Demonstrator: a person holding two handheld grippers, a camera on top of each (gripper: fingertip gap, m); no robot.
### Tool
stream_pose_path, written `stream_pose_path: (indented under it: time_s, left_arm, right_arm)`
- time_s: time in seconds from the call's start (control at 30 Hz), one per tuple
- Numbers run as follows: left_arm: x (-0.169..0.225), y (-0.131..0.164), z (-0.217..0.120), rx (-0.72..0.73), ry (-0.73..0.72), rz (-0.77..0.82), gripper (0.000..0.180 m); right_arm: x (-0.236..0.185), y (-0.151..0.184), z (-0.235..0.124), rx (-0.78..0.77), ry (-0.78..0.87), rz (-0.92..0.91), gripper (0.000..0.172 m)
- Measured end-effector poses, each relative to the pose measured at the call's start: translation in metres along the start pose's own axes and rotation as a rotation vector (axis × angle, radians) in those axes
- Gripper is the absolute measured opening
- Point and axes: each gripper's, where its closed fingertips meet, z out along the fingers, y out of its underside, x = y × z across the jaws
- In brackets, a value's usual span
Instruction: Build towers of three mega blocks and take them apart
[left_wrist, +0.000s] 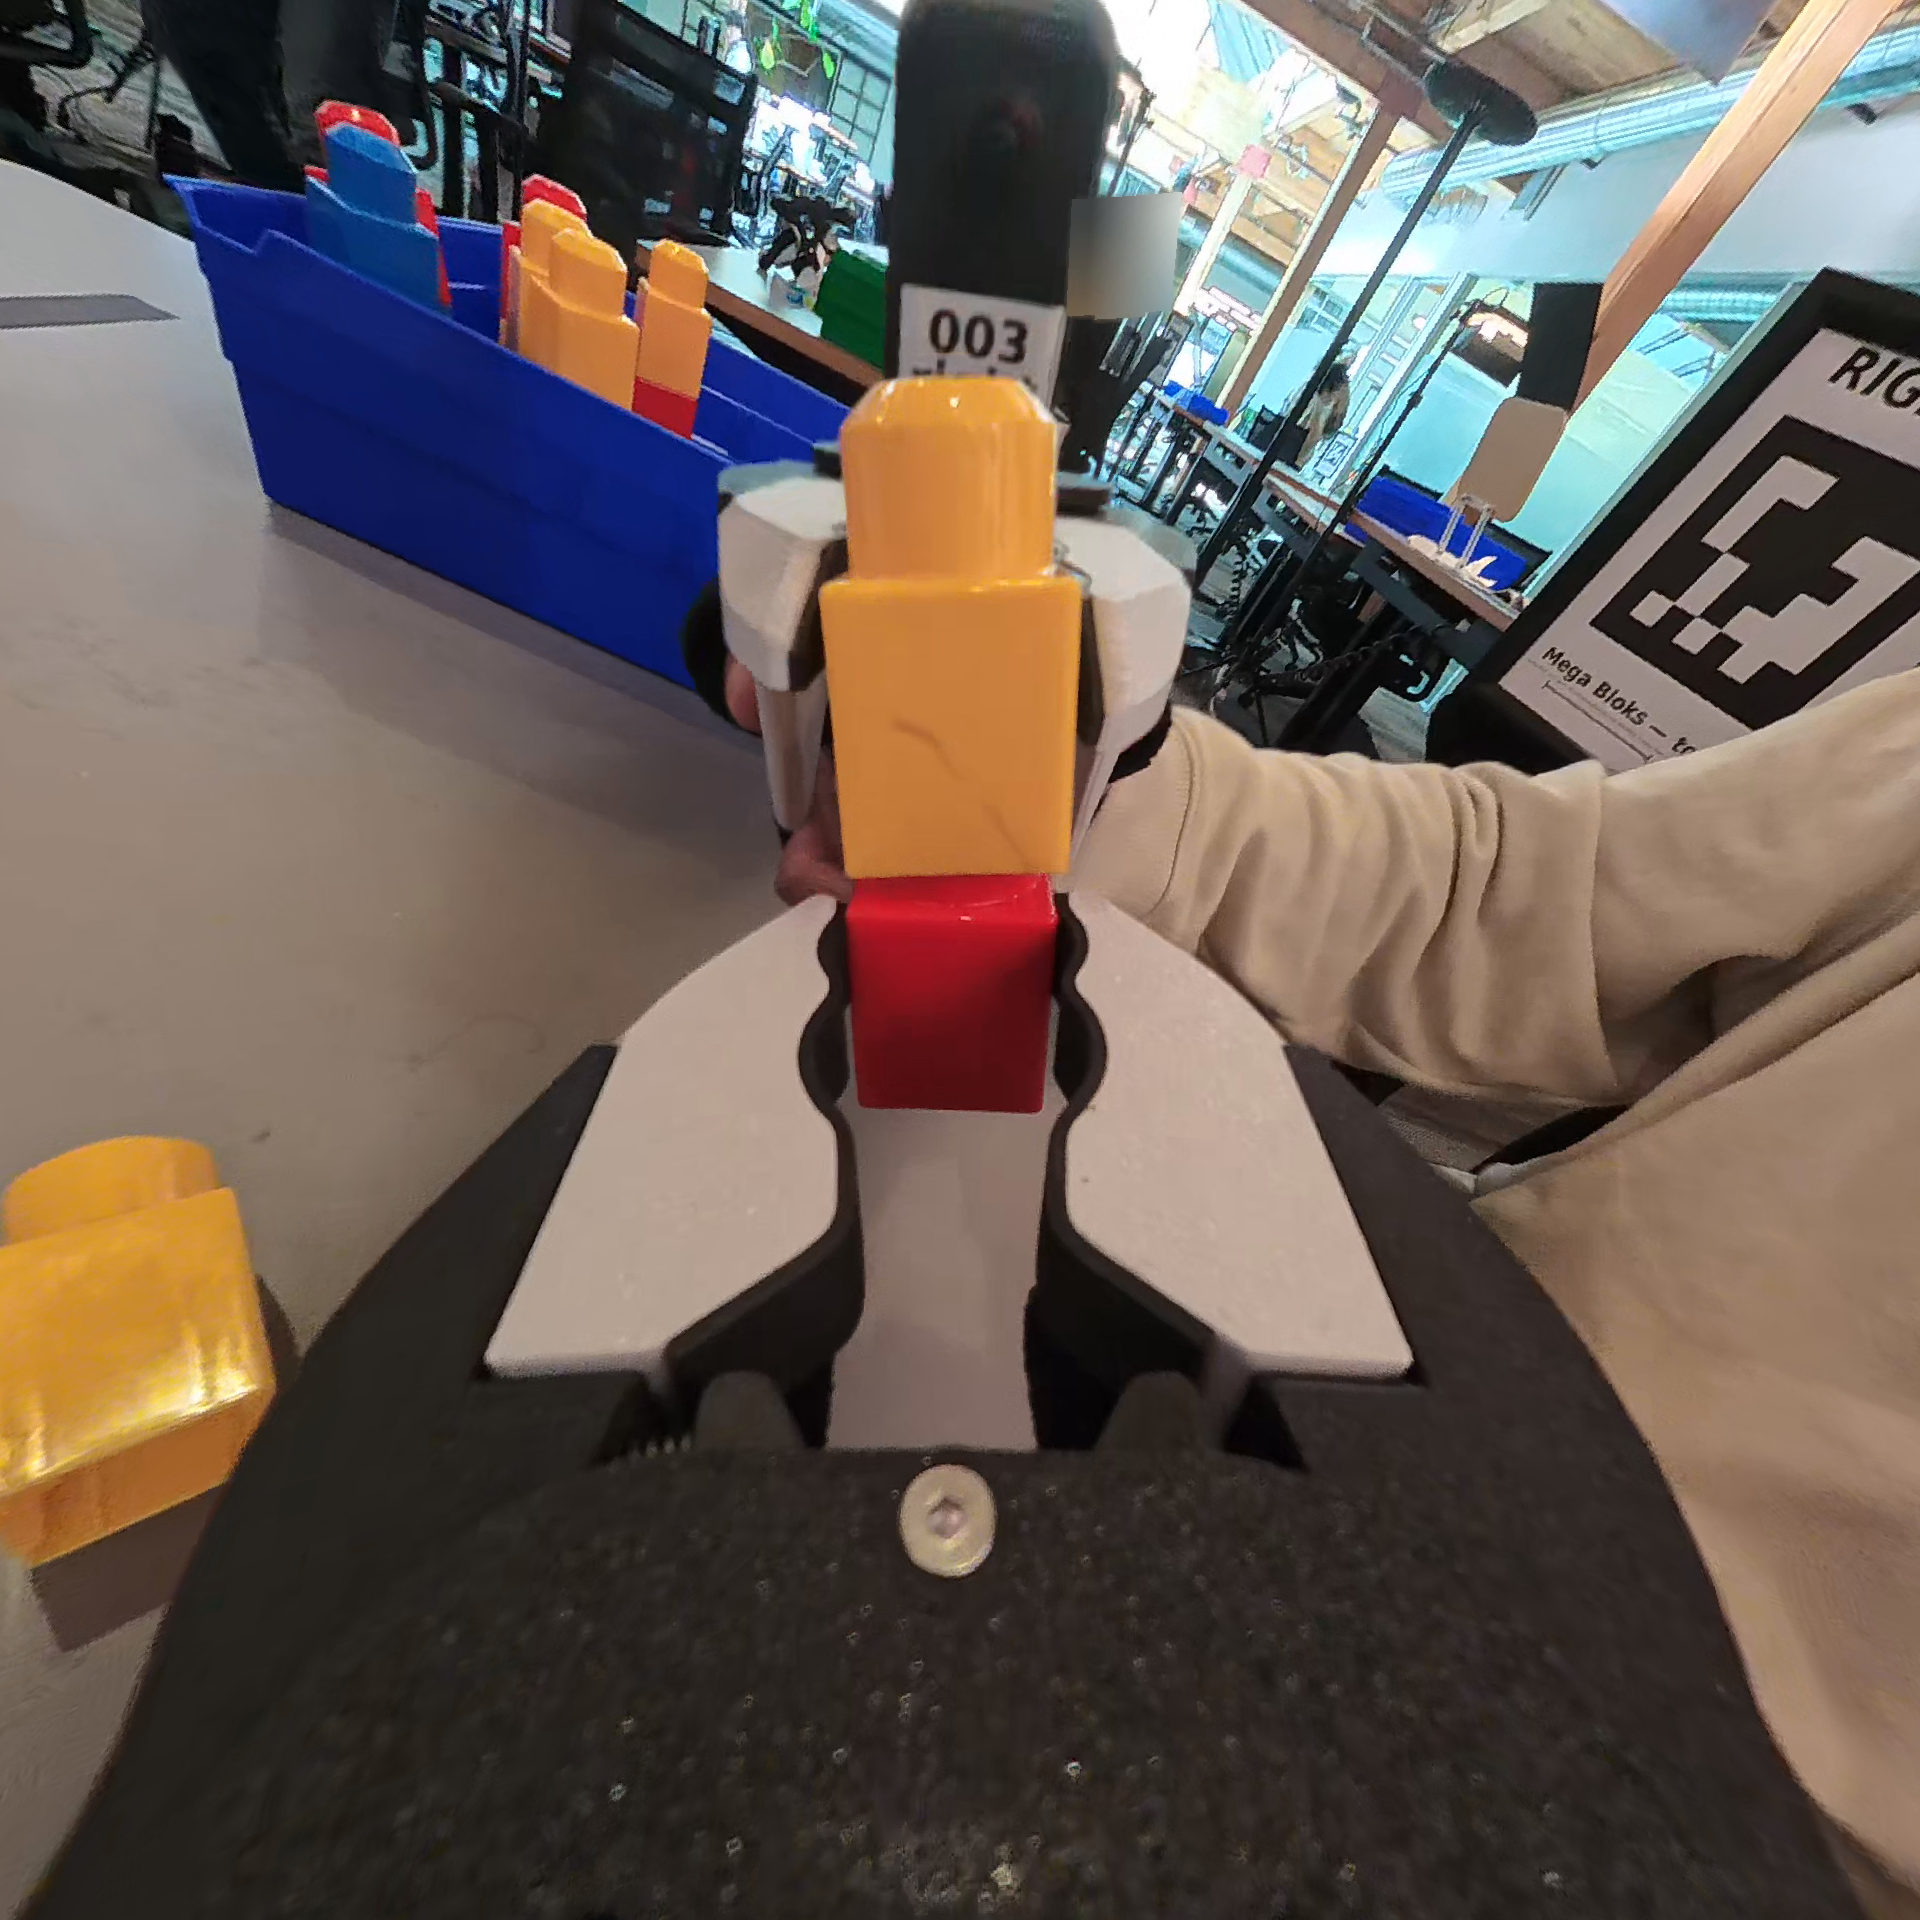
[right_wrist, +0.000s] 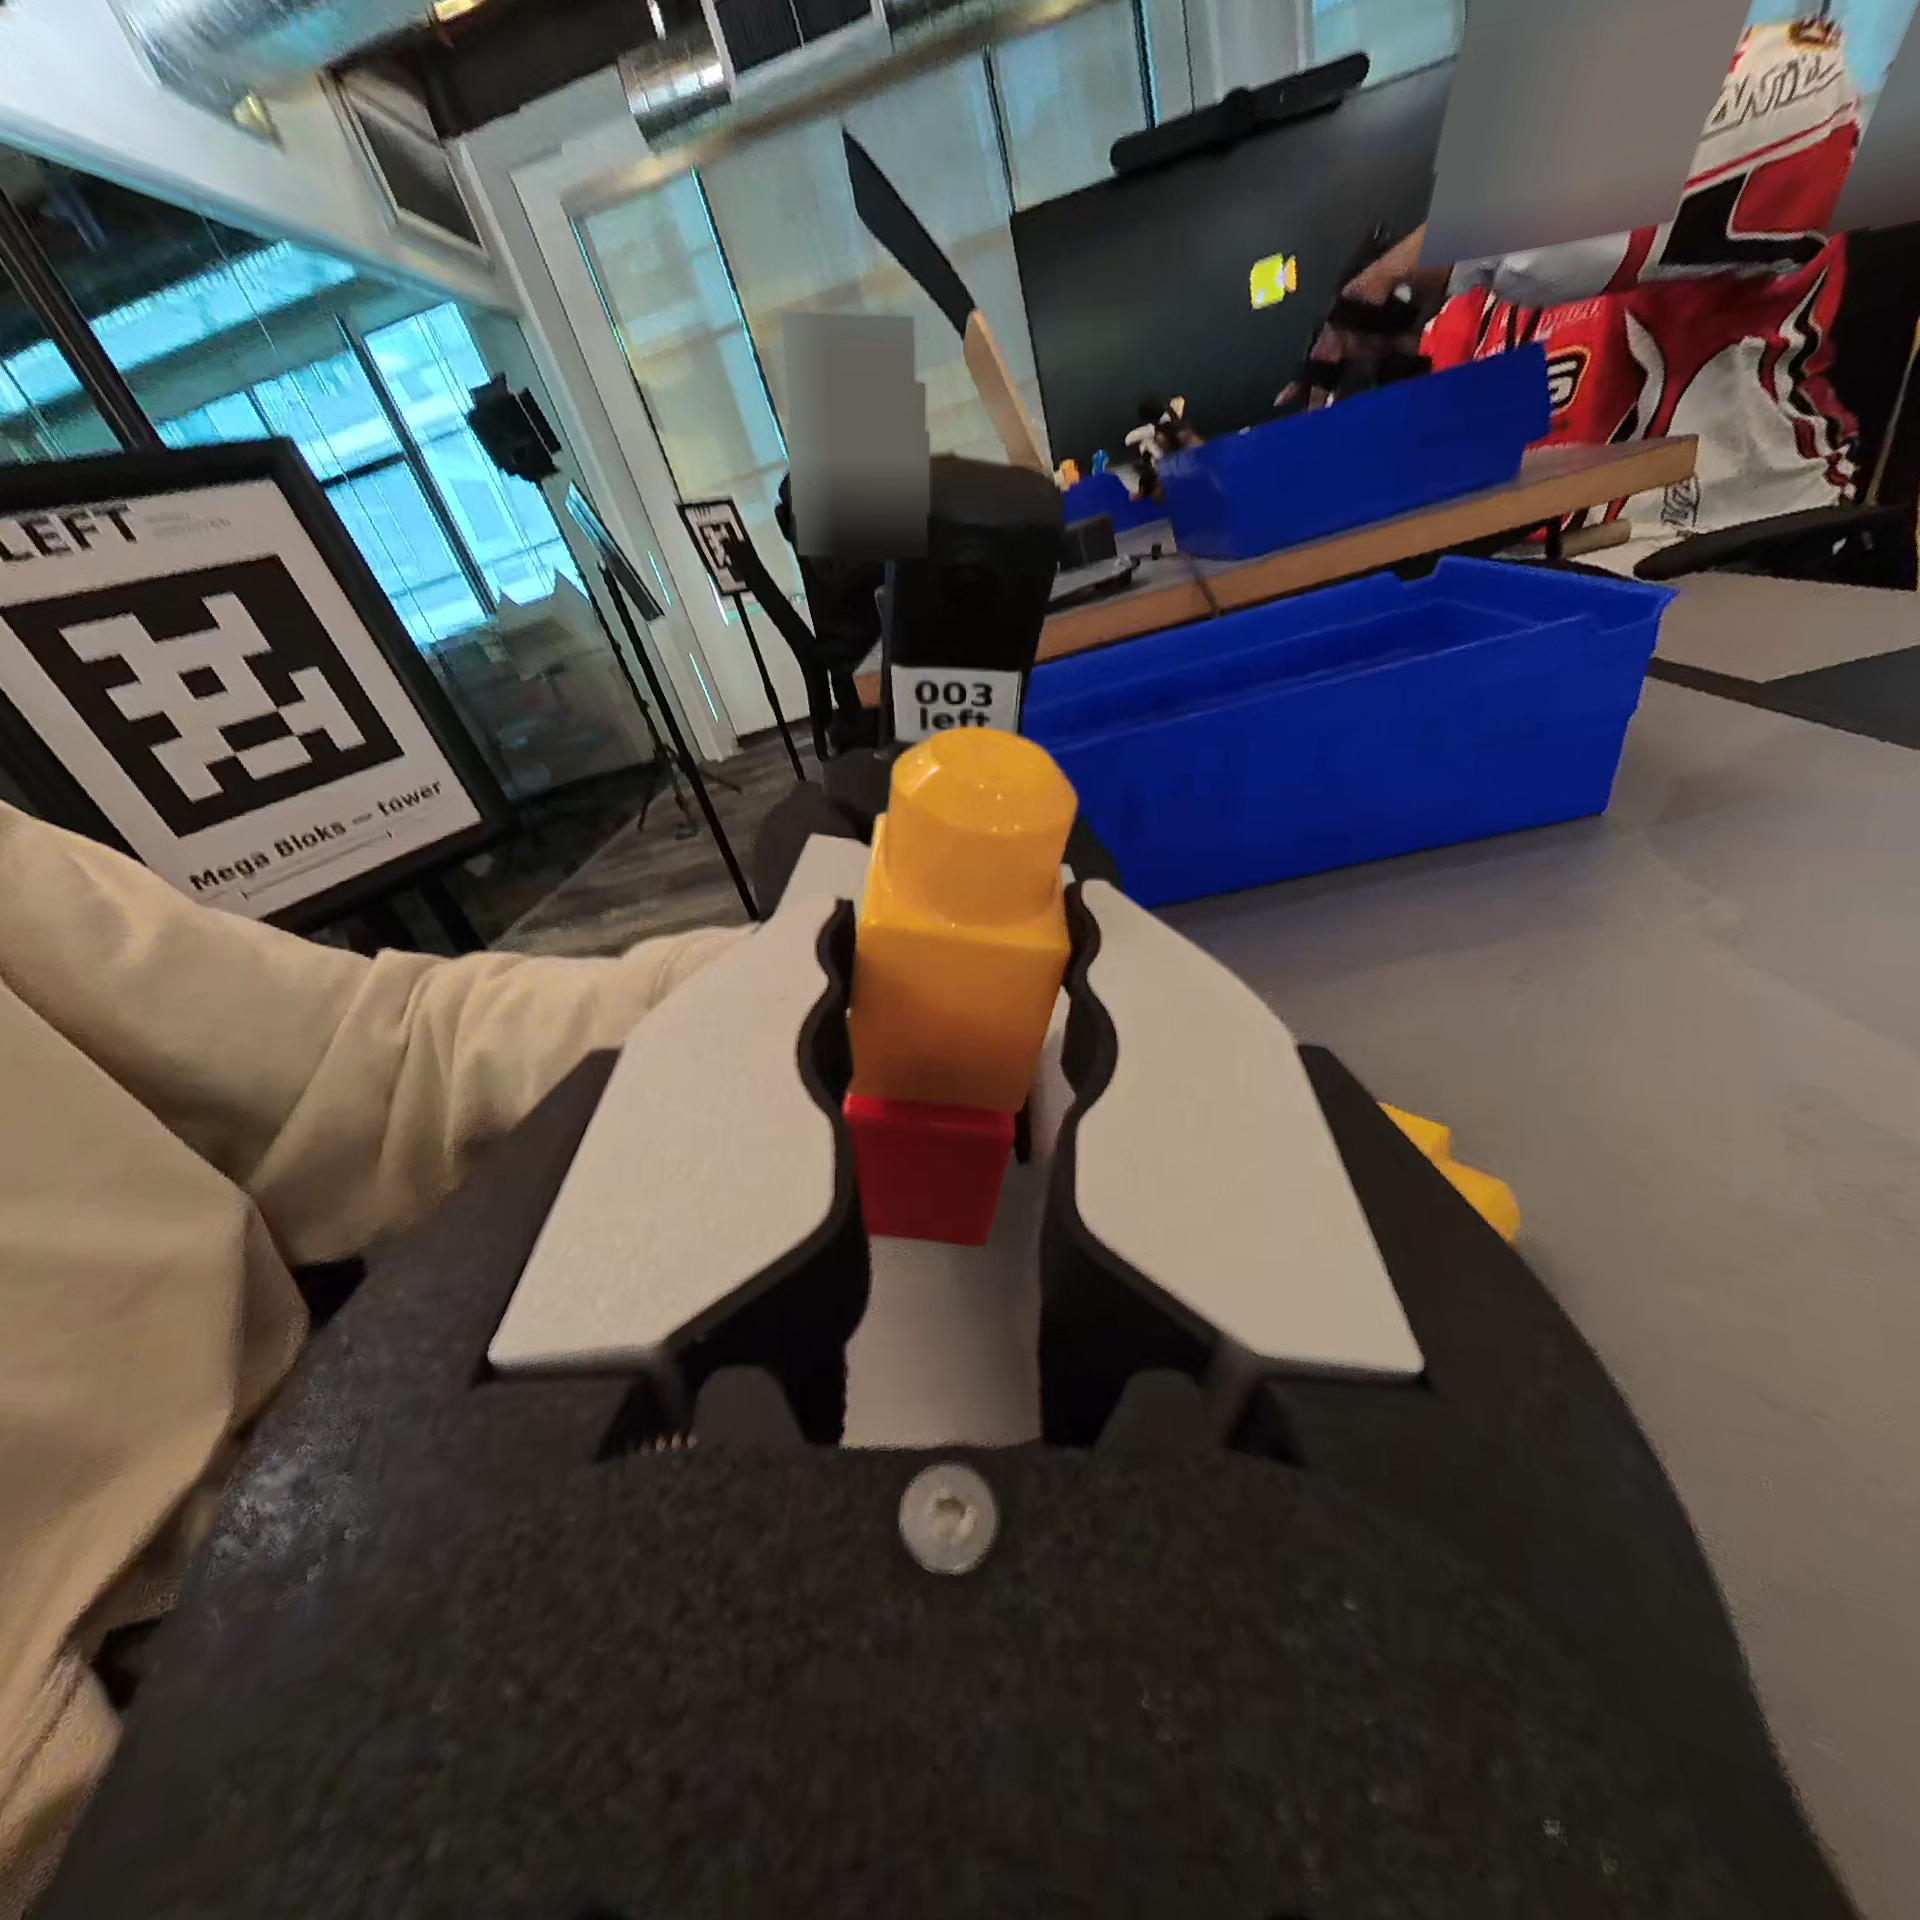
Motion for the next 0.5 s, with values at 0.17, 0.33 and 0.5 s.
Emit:
stream_pose_path:
  time_s: [0.17, 0.33, 0.5]
  left_arm:
    - [-0.0006, -0.0023, -0.0025, 0.006, -0.002, 0.008, 0.036]
    - [-0.0034, -0.0004, -0.0025, 0.014, -0.006, 0.006, 0.035]
    - [-0.0047, -0.0015, -0.0016, 0.021, -0.02, 0.01, 0.035]
  right_arm:
    - [-0.0004, 0.0026, 0.0006, -0.049, 0.01, -0.017, 0.038]
    - [0.002, 0.0079, 0.0005, -0.016, 0.016, 0.006, 0.038]
    - [0.0028, 0.0097, -0.0011, 0.072, 0.013, 0.037, 0.038]
